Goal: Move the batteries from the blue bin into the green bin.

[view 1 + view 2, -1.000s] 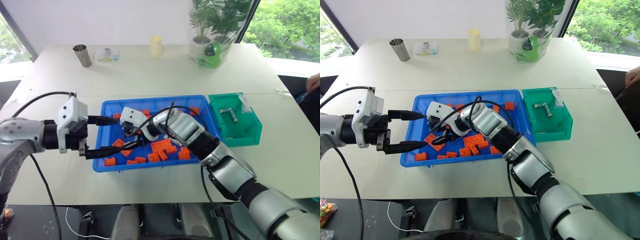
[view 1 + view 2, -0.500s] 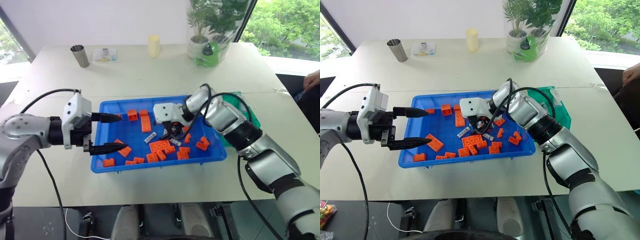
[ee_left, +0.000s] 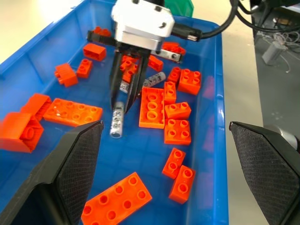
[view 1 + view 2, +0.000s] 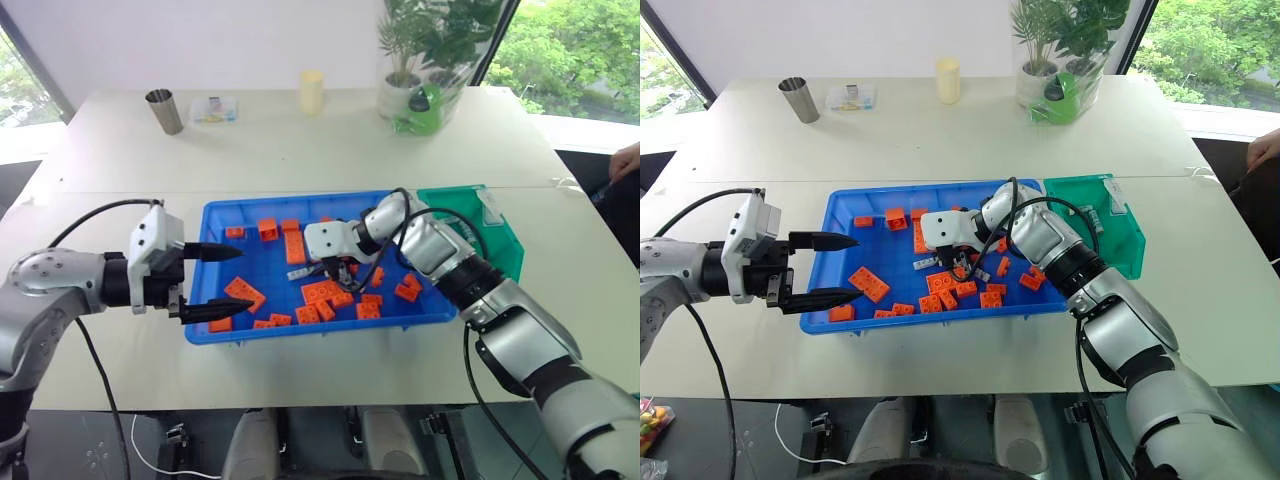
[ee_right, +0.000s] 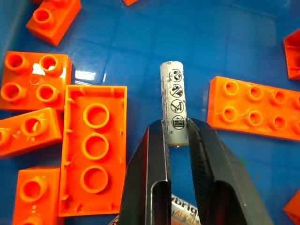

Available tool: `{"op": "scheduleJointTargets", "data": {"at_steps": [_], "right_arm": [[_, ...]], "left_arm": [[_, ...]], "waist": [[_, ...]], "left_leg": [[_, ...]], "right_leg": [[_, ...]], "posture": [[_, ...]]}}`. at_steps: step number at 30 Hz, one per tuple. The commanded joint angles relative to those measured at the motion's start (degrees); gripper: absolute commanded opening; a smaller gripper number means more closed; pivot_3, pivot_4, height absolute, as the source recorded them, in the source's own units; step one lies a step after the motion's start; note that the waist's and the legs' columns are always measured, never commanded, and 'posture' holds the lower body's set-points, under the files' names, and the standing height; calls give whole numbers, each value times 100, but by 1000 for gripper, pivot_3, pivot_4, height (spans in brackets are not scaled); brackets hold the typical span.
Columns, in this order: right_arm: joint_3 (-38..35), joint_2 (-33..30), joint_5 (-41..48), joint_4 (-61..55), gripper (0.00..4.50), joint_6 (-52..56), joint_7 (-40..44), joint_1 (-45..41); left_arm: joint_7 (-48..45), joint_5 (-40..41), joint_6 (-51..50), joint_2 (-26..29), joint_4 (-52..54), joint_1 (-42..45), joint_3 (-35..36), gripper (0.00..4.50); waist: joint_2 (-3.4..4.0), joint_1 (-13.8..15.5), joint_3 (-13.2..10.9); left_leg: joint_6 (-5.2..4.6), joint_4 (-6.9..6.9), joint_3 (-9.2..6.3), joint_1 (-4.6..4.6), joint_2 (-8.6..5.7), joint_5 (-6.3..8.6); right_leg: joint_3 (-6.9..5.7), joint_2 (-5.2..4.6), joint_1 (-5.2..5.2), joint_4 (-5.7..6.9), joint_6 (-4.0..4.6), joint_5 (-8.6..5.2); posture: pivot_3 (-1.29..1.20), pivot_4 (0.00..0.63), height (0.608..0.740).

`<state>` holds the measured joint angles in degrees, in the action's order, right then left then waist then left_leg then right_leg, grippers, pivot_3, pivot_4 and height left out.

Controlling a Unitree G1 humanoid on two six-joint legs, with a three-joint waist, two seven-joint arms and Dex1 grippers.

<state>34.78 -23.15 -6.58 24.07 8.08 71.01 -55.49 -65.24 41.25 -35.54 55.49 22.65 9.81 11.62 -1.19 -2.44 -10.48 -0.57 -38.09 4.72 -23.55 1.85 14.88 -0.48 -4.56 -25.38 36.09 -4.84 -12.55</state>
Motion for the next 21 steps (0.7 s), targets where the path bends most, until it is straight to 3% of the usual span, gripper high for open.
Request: {"op": "scheduleJointTargets", "data": {"at_steps": [1, 7, 11, 16, 21], "right_arm": [[-156, 78, -39, -175, 49, -51, -6, 54], [-177, 117, -61, -176, 49, 77, 64, 104], [-691, -97, 377, -920, 49, 1136, 272, -10], [-1971, -1124, 1253, -2167, 49, 3224, 428, -96], [-3170, -2308, 1635, -2437, 49, 4383, -11, 205]], "left_arm": [[25, 17, 121, -8, 88, -3, 209, 4500], [72, 25, 101, -57, 38, 74, 143, 4500], [124, 27, 98, -267, -26, 11, 30, 4500], [241, -395, 719, -729, -263, -126, -77, 4500], [109, -676, 1233, -980, -626, -124, -181, 4500]], "waist": [[0, -1, 0], [0, 1, 0], [1, 17, -1], [0, 143, 0], [-1, 180, 0]], "left_leg": [[0, 0, 0, 0, 0, 0], [0, 0, 0, 2, 0, 0], [0, 0, 0, 2, 0, 0], [0, -1, 0, 0, 2, 0], [0, -2, 1, 0, 3, 1]], "right_leg": [[0, 0, 0, 0, 0, 0], [0, 0, 2, 1, -1, 0], [0, 0, 2, 1, -3, 2], [0, -8, 2, -2, -5, 3], [0, -16, 4, -15, 9, -4]], "posture": [[0, 150, 736], [0, 150, 736], [0, 150, 736], [0, 150, 736], [0, 150, 736]]}}
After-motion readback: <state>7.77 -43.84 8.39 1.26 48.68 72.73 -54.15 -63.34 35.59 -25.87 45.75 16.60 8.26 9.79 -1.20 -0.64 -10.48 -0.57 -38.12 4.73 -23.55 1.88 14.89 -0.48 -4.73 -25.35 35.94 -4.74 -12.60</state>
